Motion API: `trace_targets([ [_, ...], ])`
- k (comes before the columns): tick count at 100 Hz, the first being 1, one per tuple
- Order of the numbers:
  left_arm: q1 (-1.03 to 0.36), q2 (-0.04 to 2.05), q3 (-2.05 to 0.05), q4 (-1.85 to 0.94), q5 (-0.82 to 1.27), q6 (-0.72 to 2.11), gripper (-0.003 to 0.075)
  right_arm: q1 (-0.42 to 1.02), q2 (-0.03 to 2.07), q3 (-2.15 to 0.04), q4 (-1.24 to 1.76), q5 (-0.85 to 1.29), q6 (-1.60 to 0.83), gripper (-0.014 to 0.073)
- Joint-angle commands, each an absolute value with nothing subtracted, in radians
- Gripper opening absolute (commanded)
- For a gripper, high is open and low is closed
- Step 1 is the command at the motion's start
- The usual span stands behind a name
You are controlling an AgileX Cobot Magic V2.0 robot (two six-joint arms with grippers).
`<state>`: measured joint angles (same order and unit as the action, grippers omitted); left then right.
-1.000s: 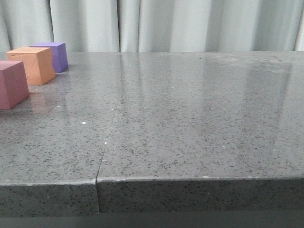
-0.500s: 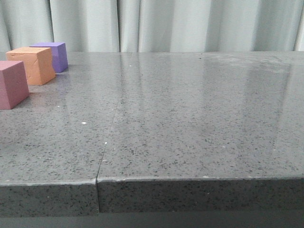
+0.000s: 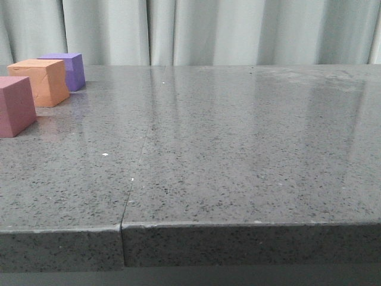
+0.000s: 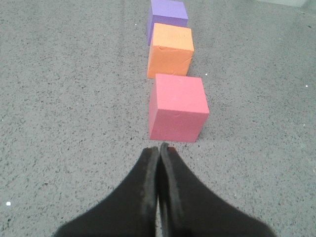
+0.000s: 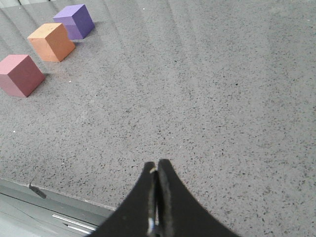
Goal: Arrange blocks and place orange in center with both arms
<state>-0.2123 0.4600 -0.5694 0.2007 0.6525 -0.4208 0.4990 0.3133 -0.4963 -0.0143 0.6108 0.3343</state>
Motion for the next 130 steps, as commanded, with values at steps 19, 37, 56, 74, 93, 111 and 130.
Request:
trace_targets([
  [19, -0.216, 0.396, -0.501, 0.191, 0.470, -0.318, -0.0020, 0.497, 0.320, -0.523, -0.015, 0.532, 0.329, -0.0068],
  [37, -0.168, 0.364, -0.439, 0.077, 0.331, -0.115, -0.0020, 0.497, 0.320, -0.523, -0.015, 0.532, 0.329, -0.0068],
  [56, -0.106, 0.322, -0.371, -0.010, 0.221, -0.016, -0.0020, 0.497, 0.320, -0.523, -0.015, 0.532, 0.329, -0.0068],
  [74, -0.087, 0.257, -0.261, -0.010, 0.081, -0.016, -0.0020, 0.497, 0.320, -0.523, -0.015, 0.532, 0.329, -0.0068],
  [93, -0.053, 0.182, -0.155, -0.010, 0.021, -0.016, -0.0020, 0.497, 0.320, -0.523, -0.015, 0.532, 0.329, -0.0068],
  [111, -0.043, 0.089, -0.069, -0.010, -0.014, -0.016, -0.0020, 0.497, 0.320, -0.523, -0.015, 0.532, 0.329, -0.0068],
  [130, -0.008, 0.016, 0.003, -0.010, -0.052, -0.016, -0.0020, 0.497, 0.320, -0.523, -0.015, 0.532, 0.329, -0.0068],
])
